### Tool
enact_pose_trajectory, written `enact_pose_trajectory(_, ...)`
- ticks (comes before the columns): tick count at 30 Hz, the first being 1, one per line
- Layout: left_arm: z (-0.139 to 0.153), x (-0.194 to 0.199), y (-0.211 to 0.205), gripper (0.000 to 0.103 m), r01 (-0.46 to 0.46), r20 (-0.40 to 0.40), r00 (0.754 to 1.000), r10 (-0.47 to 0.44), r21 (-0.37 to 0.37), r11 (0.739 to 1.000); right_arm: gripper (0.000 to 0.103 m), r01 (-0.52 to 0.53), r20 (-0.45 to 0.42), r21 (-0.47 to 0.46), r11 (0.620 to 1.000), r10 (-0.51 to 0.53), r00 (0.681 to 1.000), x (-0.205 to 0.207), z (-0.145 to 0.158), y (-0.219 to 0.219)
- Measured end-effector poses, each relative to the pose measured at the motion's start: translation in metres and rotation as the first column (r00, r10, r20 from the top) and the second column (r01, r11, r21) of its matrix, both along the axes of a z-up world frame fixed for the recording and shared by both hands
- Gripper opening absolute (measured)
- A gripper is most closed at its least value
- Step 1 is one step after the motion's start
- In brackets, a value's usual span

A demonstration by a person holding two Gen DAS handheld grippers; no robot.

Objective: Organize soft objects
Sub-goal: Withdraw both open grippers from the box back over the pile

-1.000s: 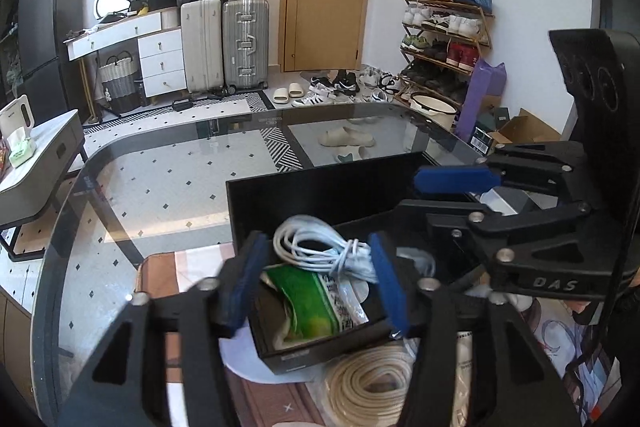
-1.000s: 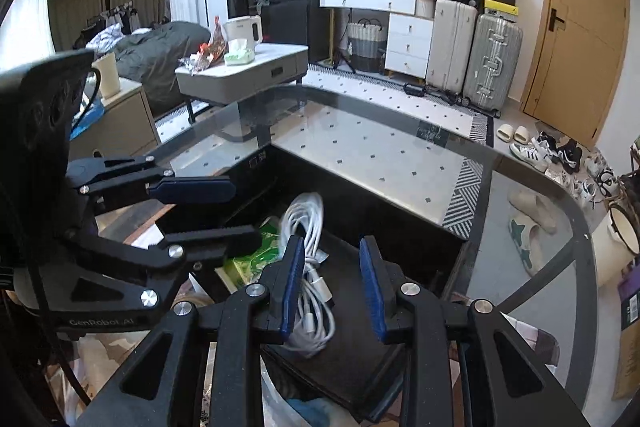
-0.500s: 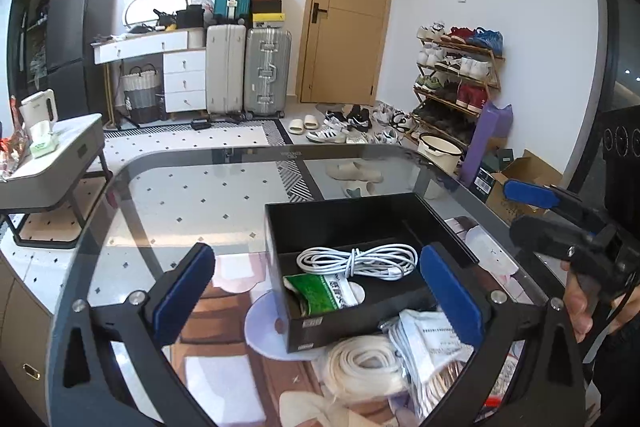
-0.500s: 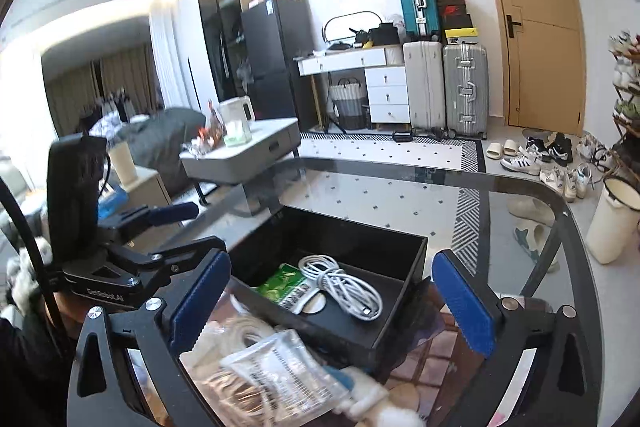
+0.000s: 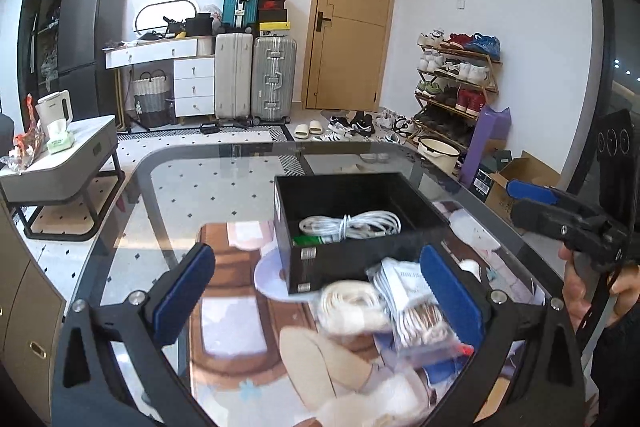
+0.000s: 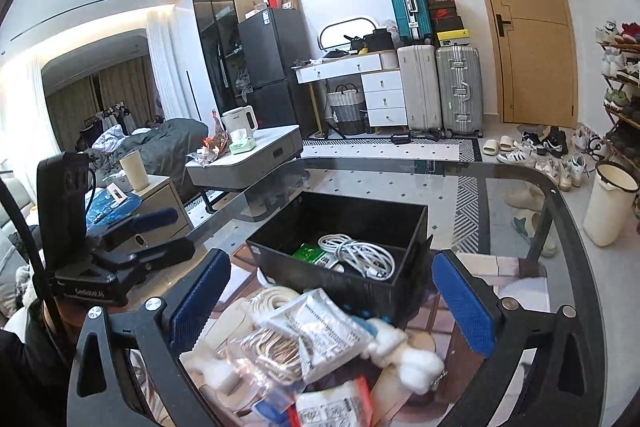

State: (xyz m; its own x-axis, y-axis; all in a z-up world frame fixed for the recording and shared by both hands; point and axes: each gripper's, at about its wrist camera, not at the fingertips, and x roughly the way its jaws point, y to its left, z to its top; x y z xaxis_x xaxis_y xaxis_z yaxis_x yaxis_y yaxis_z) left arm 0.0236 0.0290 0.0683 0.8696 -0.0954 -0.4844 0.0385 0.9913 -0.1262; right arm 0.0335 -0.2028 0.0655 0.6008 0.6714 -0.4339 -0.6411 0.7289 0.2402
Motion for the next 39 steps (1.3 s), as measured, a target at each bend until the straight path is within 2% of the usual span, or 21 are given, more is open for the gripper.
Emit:
enact_pose_trajectory(7, -0.009, -0.024, -0.002, 0.103, -0.01, 0.016, 1.0, 0.009, 0.01, 1.0, 0.102, 0.015, -0.011, -0.007, 1.0, -0.015, 1.0, -0.02, -0.007, -0.011)
enact_pose_trajectory(13, -0.018, -0.034, -0.007, 0.103, 0.0, -0.001, 1.0, 0.0, 0.043, 0.999, 0.102, 0.027, -0.026, -0.023, 0.999, -0.028, 0.999, -0.033, -0.016, -0.015)
enact_pose_trajectory(17, -0.027, -0.034, -0.005, 0.103, 0.014, -0.031, 0.999, -0.014, 0.017, 1.0, 0.102, 0.026, -0.039, -0.039, 0.999, -0.027, 0.999, -0.036, -0.023, -0.013)
enact_pose_trajectory(32, -0.053, -0.039, -0.021, 0.103, 0.071, -0.13, 0.989, -0.064, 0.05, 0.996, 0.102, 0.029, -0.082, -0.099, 0.995, -0.038, 0.996, -0.044, -0.045, -0.013)
enact_pose_trajectory(35, -0.059, -0.037, -0.021, 0.103, 0.092, -0.188, 0.979, -0.085, 0.03, 0.995, 0.102, 0.024, -0.096, -0.114, 0.993, -0.035, 0.995, -0.043, -0.051, -0.012)
enact_pose_trajectory(39, -0.062, -0.036, -0.018, 0.103, 0.093, -0.211, 0.973, -0.089, 0.008, 0.996, 0.102, 0.024, -0.112, -0.134, 0.991, -0.039, 0.993, -0.042, -0.057, -0.012)
